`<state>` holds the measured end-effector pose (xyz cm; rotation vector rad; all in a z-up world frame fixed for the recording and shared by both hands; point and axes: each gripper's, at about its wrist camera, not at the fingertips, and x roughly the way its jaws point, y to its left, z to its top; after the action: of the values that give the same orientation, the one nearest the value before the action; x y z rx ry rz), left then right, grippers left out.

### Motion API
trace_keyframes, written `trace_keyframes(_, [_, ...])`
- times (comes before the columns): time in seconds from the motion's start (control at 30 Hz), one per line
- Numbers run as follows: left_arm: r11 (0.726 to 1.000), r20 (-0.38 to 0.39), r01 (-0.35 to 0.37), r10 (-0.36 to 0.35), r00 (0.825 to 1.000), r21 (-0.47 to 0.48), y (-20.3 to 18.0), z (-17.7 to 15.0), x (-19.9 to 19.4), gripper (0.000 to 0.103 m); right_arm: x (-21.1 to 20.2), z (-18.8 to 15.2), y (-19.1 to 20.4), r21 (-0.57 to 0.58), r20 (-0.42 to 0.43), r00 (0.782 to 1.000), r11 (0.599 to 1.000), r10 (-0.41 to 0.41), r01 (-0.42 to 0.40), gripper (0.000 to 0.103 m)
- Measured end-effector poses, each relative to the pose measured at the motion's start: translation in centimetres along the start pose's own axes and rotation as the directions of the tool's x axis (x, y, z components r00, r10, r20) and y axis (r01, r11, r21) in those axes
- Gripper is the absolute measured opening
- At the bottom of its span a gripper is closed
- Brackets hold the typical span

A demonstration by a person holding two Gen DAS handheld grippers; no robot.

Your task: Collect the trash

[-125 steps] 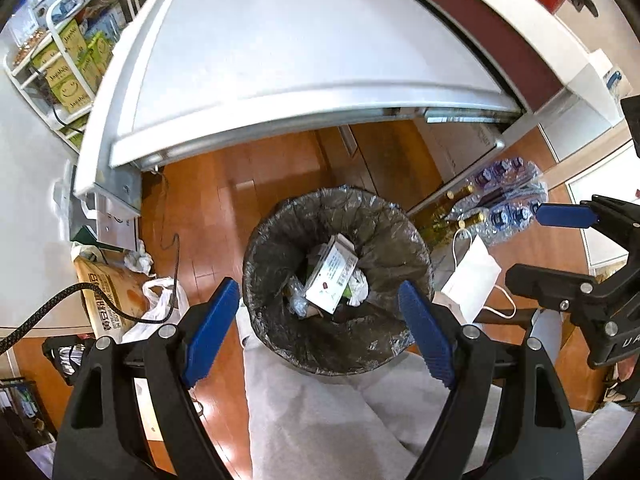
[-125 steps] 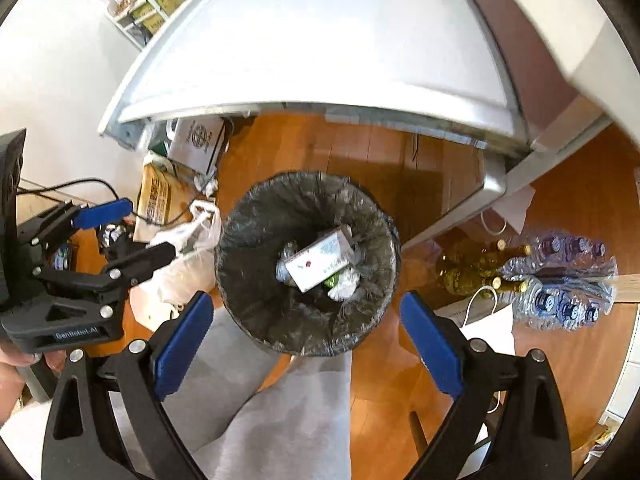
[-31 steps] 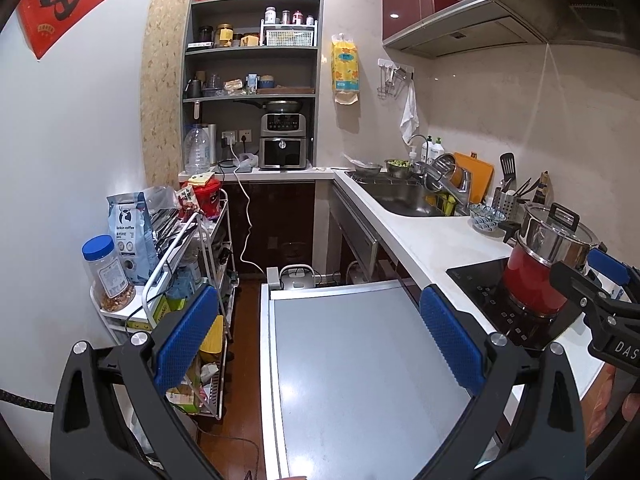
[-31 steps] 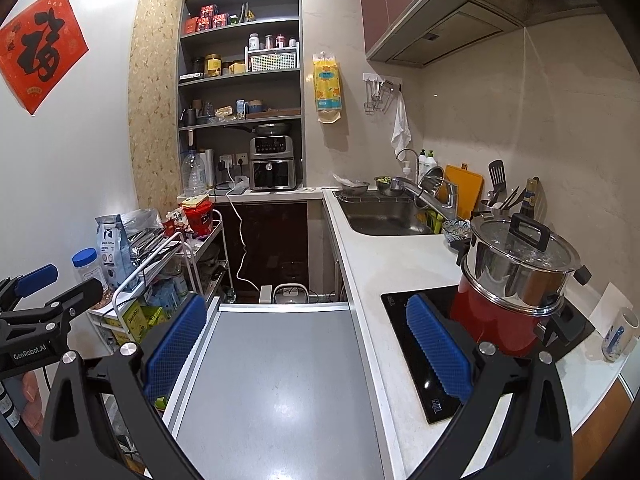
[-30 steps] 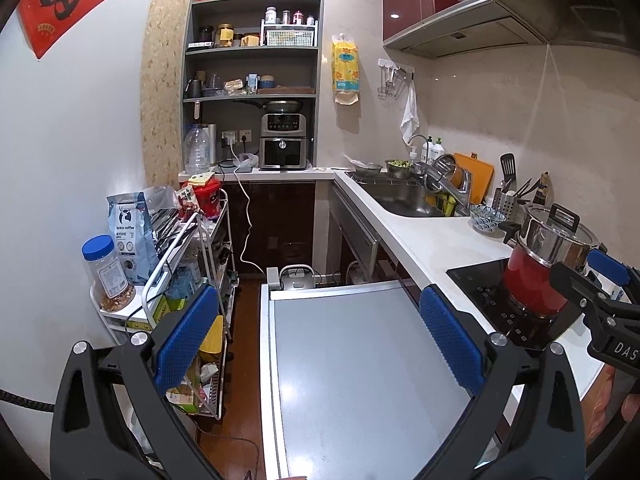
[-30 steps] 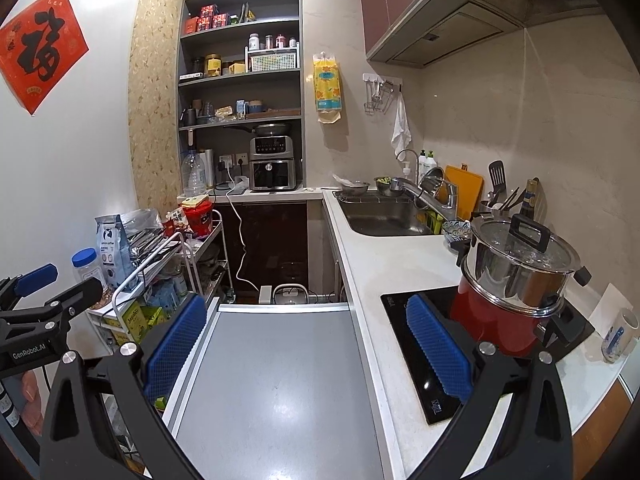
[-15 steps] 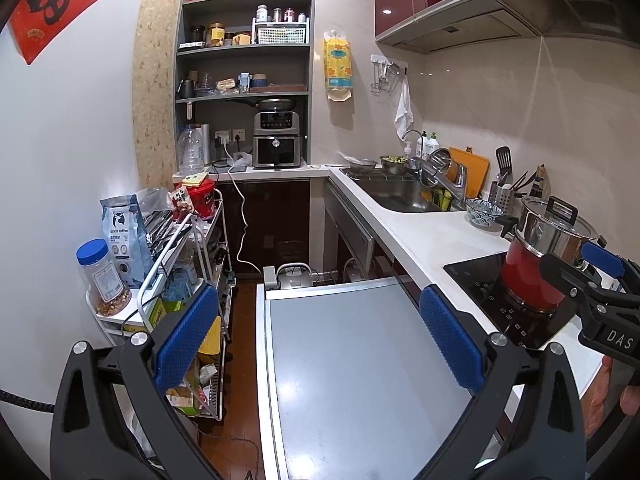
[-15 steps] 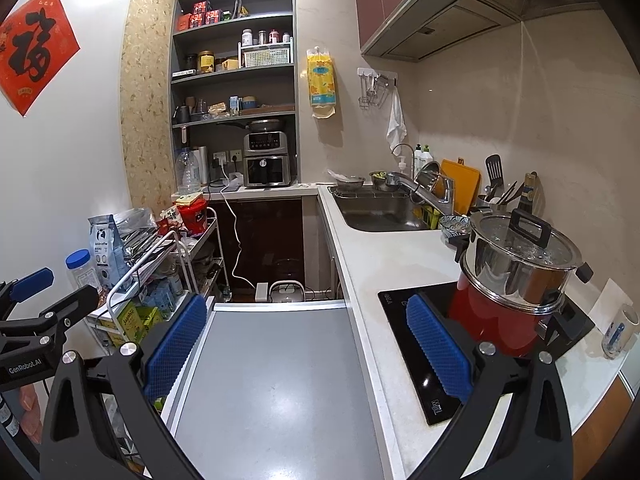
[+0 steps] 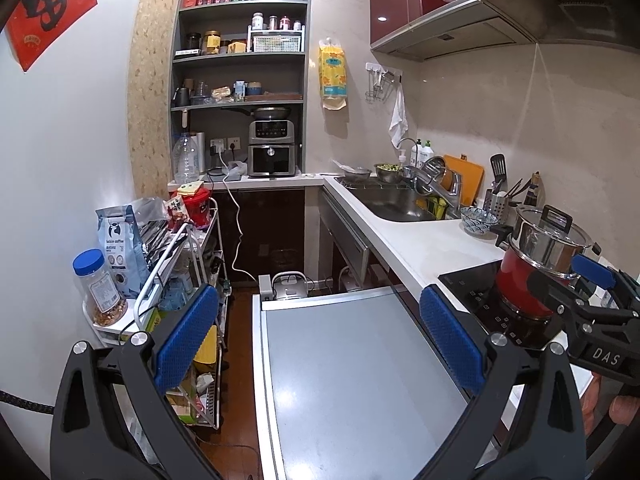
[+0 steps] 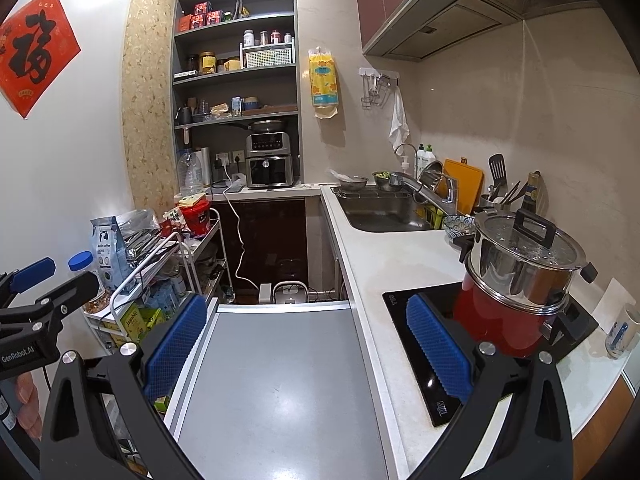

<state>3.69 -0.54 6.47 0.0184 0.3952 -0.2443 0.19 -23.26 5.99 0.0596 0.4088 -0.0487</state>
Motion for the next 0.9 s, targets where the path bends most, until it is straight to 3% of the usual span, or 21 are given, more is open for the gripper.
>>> trace_keyframes(0.9, [1.0,0.027,-0.013,0.013,1.0,0.001,-0.01,0.56,-0.7,0.101,0.07,-0.24,0.56,0.003,-0.002,1.0,1.0,0.005,-0.005,0.099])
